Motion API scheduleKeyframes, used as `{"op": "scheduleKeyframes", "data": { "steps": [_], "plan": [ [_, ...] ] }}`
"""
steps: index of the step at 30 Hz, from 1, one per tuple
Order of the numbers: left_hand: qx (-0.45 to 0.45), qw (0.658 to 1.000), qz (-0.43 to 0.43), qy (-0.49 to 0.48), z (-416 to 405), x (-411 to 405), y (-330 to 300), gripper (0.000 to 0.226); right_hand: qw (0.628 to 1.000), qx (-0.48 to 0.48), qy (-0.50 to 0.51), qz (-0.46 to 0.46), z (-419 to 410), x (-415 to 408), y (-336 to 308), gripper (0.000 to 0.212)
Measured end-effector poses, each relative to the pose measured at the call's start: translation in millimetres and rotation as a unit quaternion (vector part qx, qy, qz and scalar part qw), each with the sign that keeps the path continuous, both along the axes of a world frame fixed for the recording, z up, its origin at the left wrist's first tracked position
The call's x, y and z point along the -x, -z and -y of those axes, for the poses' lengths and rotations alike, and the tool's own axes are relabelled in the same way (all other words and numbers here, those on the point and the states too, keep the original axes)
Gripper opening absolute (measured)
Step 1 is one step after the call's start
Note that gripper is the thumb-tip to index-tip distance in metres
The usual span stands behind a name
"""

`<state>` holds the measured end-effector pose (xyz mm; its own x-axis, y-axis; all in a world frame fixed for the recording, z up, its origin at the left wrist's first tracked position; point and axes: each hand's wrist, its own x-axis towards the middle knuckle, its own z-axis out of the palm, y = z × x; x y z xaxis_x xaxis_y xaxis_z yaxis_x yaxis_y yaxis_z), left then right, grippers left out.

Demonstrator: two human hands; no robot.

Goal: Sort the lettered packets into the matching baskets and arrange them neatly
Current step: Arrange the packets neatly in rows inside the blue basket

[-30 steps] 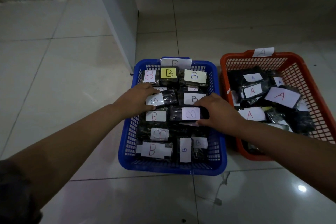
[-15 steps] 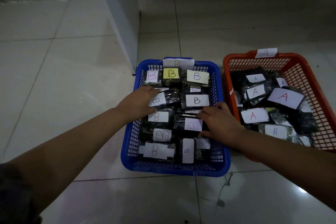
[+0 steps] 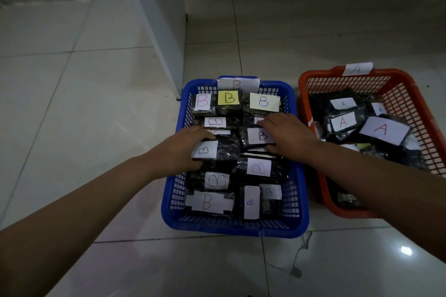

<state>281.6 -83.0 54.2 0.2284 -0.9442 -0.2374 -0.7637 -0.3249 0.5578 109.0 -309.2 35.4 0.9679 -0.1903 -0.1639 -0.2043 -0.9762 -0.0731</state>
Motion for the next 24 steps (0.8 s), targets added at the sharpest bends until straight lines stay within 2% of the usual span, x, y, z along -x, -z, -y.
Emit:
{"op": "scheduleKeyframes", "data": {
  "steps": [2, 5, 9, 13, 16, 24],
  "plan": [
    [-0.010, 1.000, -0.015, 0.013, -7, 6, -3, 0.063, 0.999, -0.021, 0.009, 0.029, 1, 1, 2, 0.068],
    [-0.037, 0.998, -0.020, 0.045, -12, 12, -7, 0.060, 0.989, -0.102, 0.065, 0.088, 0, 4, -4, 0.067],
    [-0.096, 0.992, 0.000, 0.085, -17, 20, -2, 0.059, 0.971, -0.172, 0.095, 0.133, -13, 16, -19, 0.067],
    [-0.111, 0.989, 0.050, 0.086, -15, 27, 5, 0.062, 0.966, -0.204, 0.106, 0.123, -28, 36, -26, 0.067],
    [-0.128, 0.984, 0.089, 0.088, -11, 31, 10, 0.064, 0.969, -0.193, 0.107, 0.109, -28, 47, -29, 0.068],
    [-0.123, 0.981, 0.130, 0.071, -11, 40, 11, 0.063, 0.965, -0.235, 0.085, 0.080, -41, 62, -42, 0.064]
  ]
}}
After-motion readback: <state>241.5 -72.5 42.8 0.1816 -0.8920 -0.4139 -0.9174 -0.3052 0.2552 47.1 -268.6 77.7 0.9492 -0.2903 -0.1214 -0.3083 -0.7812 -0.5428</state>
